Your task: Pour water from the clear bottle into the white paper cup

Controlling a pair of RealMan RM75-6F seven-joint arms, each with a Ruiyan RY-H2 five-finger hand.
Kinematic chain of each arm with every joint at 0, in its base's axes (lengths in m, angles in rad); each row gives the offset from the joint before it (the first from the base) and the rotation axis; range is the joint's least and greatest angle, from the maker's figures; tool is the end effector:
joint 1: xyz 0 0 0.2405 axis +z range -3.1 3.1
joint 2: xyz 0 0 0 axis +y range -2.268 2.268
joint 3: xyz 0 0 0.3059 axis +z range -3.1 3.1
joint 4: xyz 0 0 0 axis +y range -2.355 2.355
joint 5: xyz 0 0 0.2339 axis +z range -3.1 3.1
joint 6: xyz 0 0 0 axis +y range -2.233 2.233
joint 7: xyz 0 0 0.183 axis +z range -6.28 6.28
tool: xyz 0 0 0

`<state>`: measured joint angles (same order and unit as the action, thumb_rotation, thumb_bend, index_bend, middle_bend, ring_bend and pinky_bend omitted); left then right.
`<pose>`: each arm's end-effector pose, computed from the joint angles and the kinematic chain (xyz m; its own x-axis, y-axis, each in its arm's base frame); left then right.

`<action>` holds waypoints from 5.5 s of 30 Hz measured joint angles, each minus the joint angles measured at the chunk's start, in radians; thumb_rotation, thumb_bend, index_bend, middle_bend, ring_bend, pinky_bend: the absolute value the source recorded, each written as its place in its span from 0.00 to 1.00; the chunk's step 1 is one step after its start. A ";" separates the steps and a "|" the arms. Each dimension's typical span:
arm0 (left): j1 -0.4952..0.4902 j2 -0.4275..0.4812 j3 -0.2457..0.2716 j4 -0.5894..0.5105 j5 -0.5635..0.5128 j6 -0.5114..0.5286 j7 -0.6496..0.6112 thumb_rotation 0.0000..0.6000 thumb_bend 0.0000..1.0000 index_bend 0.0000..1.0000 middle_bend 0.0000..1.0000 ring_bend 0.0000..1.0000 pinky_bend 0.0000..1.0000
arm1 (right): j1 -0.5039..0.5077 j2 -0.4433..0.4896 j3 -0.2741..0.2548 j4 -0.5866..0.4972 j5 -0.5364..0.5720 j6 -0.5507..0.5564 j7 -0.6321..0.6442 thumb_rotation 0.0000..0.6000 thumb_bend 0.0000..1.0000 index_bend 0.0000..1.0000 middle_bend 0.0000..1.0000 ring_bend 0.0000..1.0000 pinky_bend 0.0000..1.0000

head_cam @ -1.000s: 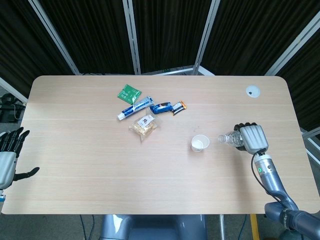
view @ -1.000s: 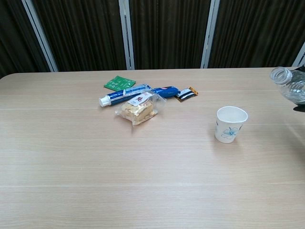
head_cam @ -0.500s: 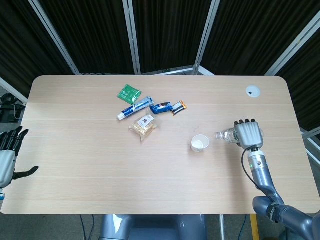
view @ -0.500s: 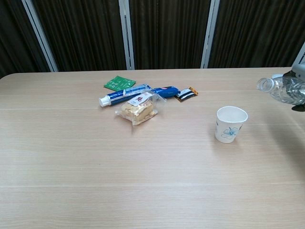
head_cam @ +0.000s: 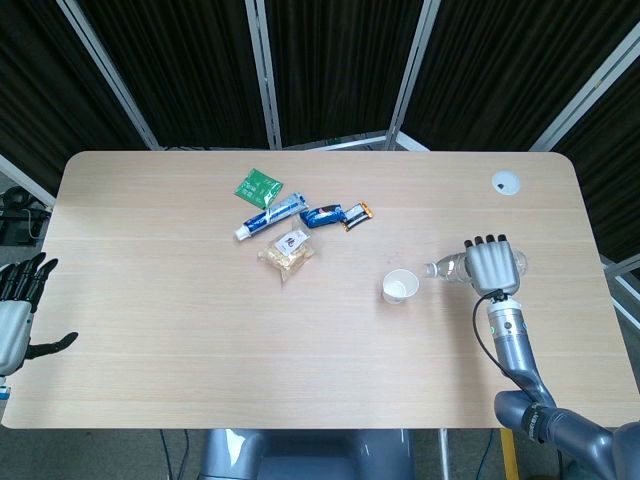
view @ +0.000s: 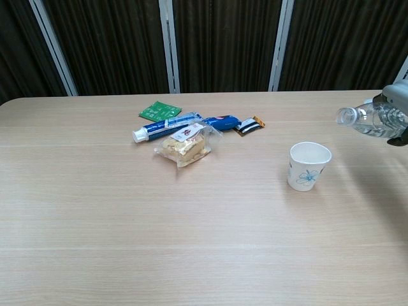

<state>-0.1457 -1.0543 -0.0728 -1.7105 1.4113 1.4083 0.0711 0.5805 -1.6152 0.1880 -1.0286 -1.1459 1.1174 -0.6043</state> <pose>-0.3502 0.2506 0.1690 0.4184 0.0385 0.9074 0.9079 0.0100 -0.4191 -0.3272 -0.4430 0.0155 0.8206 -0.0237 0.5710 -0.5714 -0.0466 0.8193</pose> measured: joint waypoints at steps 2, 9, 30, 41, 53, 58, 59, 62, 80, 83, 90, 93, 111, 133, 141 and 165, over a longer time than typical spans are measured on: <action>0.000 0.000 0.000 0.001 0.001 0.001 0.001 1.00 0.00 0.00 0.00 0.00 0.00 | 0.001 -0.004 0.000 0.007 -0.003 0.008 -0.012 1.00 0.56 0.48 0.61 0.54 0.50; -0.001 -0.002 0.001 0.000 0.000 0.000 0.006 1.00 0.00 0.00 0.00 0.00 0.00 | 0.004 -0.019 0.005 0.016 -0.007 0.041 -0.074 1.00 0.57 0.48 0.61 0.55 0.51; -0.001 0.002 0.000 0.000 -0.001 0.002 0.001 1.00 0.00 0.00 0.00 0.00 0.00 | 0.009 -0.015 0.024 -0.052 0.019 0.072 -0.185 1.00 0.57 0.48 0.61 0.55 0.51; -0.002 0.003 0.000 -0.001 -0.003 0.000 -0.001 1.00 0.00 0.00 0.00 0.00 0.00 | 0.009 -0.016 0.019 -0.047 0.017 0.072 -0.193 1.00 0.57 0.48 0.61 0.55 0.51; -0.002 0.004 0.000 -0.001 -0.002 0.001 -0.001 1.00 0.00 0.00 0.00 0.00 0.00 | 0.008 -0.014 0.014 -0.042 0.009 0.075 -0.191 1.00 0.57 0.48 0.61 0.55 0.51; -0.002 0.005 0.000 -0.001 -0.004 0.000 -0.004 1.00 0.00 0.00 0.00 0.00 0.00 | 0.006 -0.013 0.015 -0.044 0.007 0.076 -0.177 1.00 0.58 0.48 0.61 0.55 0.51; -0.002 0.005 0.000 -0.002 -0.004 -0.001 -0.005 1.00 0.00 0.00 0.00 0.00 0.00 | 0.005 -0.013 0.015 -0.046 0.006 0.076 -0.170 1.00 0.58 0.48 0.61 0.55 0.51; -0.002 0.006 0.000 -0.002 -0.004 -0.001 -0.006 1.00 0.00 0.00 0.00 0.00 0.00 | -0.001 -0.009 0.016 -0.056 0.002 0.077 -0.133 1.00 0.58 0.48 0.62 0.55 0.51; 0.006 0.019 0.013 -0.019 0.027 0.013 -0.022 1.00 0.00 0.00 0.00 0.00 0.00 | -0.133 0.193 -0.007 -0.375 -0.127 0.121 0.471 1.00 0.61 0.50 0.63 0.56 0.51; 0.008 0.020 0.015 -0.022 0.033 0.016 -0.022 1.00 0.00 0.00 0.00 0.00 0.00 | -0.157 0.244 -0.026 -0.441 -0.159 0.116 0.594 1.00 0.62 0.50 0.63 0.56 0.51; 0.009 0.020 0.022 -0.030 0.045 0.017 -0.019 1.00 0.00 0.00 0.00 0.00 0.00 | -0.181 0.339 -0.094 -0.539 -0.263 0.050 0.891 1.00 0.64 0.50 0.63 0.56 0.51; 0.008 0.017 0.024 -0.031 0.045 0.015 -0.010 1.00 0.00 0.00 0.00 0.00 0.00 | -0.173 0.353 -0.129 -0.537 -0.343 0.022 1.028 1.00 0.65 0.50 0.63 0.56 0.51; -0.008 -0.009 0.001 0.005 -0.021 -0.019 0.022 1.00 0.00 0.00 0.00 0.00 0.00 | -0.054 0.116 -0.222 -0.350 -0.565 -0.065 1.180 1.00 0.65 0.50 0.63 0.56 0.51; -0.018 -0.022 -0.003 0.015 -0.045 -0.037 0.042 1.00 0.00 0.00 0.00 0.00 0.00 | -0.027 -0.042 -0.226 -0.115 -0.550 0.003 1.256 1.00 0.19 0.28 0.46 0.34 0.41; -0.017 -0.022 -0.001 0.012 -0.041 -0.033 0.045 1.00 0.00 0.00 0.00 0.00 0.00 | -0.023 -0.024 -0.250 -0.100 -0.558 0.019 1.305 1.00 0.01 0.17 0.34 0.20 0.24; -0.006 -0.008 0.010 -0.009 -0.005 -0.007 0.028 1.00 0.00 0.00 0.00 0.00 0.00 | -0.068 0.117 -0.295 -0.125 -0.572 0.132 1.357 1.00 0.00 0.00 0.00 0.00 0.00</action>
<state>-0.1521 -1.0618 -0.0628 -1.7191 1.4063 1.4008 0.0994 0.5122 -1.4977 -0.1071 -1.1535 -1.7183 1.2494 0.7526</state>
